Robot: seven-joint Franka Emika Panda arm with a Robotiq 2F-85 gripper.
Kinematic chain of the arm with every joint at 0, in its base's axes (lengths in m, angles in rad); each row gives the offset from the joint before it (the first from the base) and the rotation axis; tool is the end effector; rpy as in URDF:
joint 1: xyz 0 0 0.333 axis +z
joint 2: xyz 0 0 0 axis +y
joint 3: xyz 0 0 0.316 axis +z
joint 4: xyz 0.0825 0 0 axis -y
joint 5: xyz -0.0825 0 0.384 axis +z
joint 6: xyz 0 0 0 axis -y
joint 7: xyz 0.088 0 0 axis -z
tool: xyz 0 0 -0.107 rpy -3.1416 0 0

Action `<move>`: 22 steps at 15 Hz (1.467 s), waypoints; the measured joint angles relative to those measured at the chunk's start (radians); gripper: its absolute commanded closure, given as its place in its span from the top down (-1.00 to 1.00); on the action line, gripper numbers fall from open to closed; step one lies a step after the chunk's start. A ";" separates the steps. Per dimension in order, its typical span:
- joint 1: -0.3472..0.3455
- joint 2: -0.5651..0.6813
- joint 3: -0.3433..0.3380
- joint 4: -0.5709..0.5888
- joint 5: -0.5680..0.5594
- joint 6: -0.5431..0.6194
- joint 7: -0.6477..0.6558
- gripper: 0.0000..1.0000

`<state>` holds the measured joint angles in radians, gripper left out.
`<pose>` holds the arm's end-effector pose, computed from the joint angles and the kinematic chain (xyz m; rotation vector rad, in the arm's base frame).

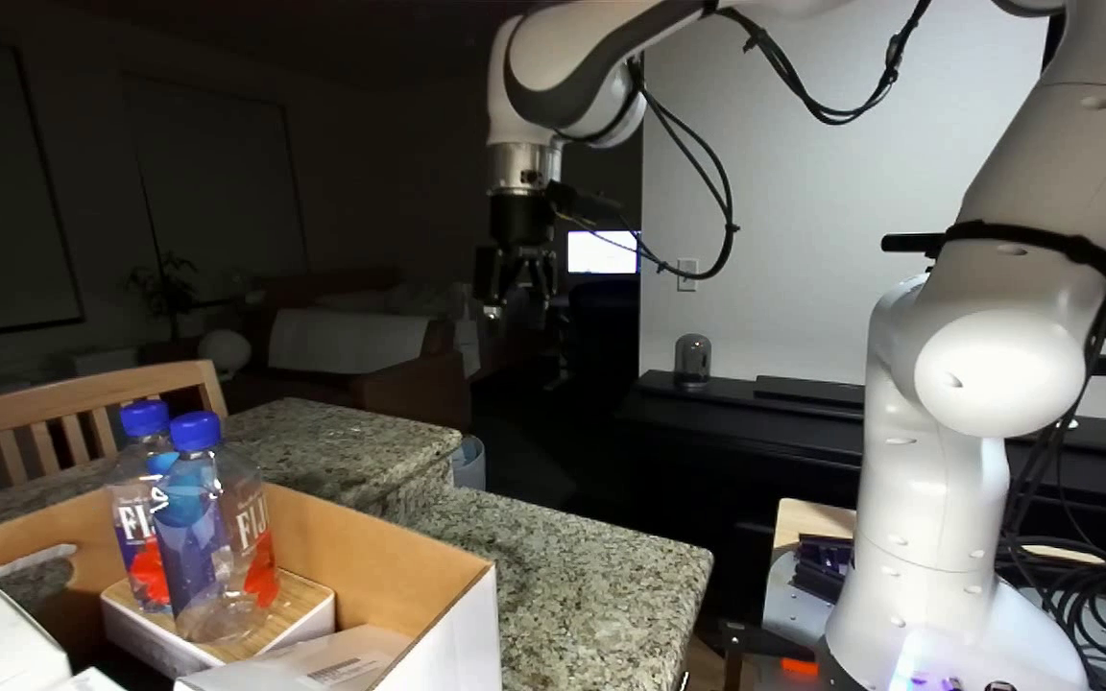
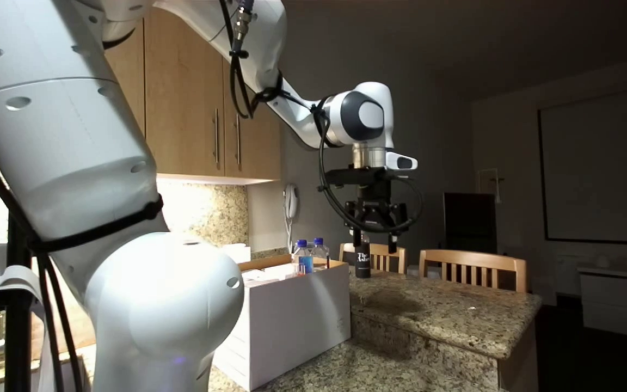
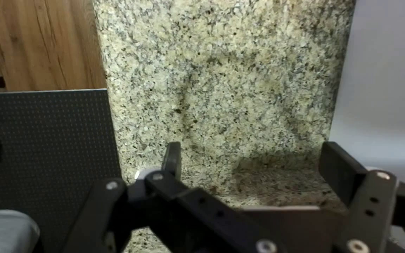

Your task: Put the water bottles in the box.

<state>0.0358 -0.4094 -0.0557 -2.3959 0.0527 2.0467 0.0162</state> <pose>0.4288 -0.0068 0.4745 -3.0694 0.0843 -0.0912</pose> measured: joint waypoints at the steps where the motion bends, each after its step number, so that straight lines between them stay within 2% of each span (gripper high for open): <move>1: -0.013 0.002 -0.020 -0.033 0.000 0.042 -0.030 1.00; 5: -0.020 0.061 -0.064 -0.072 0.018 0.138 -0.124 1.00; 10: -0.001 0.173 -0.058 -0.041 0.066 0.165 -0.207 1.00; 17: 0.012 0.230 0.029 0.015 0.048 0.164 -0.193 1.00; 22: 0.011 0.210 0.054 0.029 -0.001 0.152 -0.102 1.00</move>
<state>0.0463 -0.1994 -0.0017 -2.3666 0.0513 2.1987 -0.0857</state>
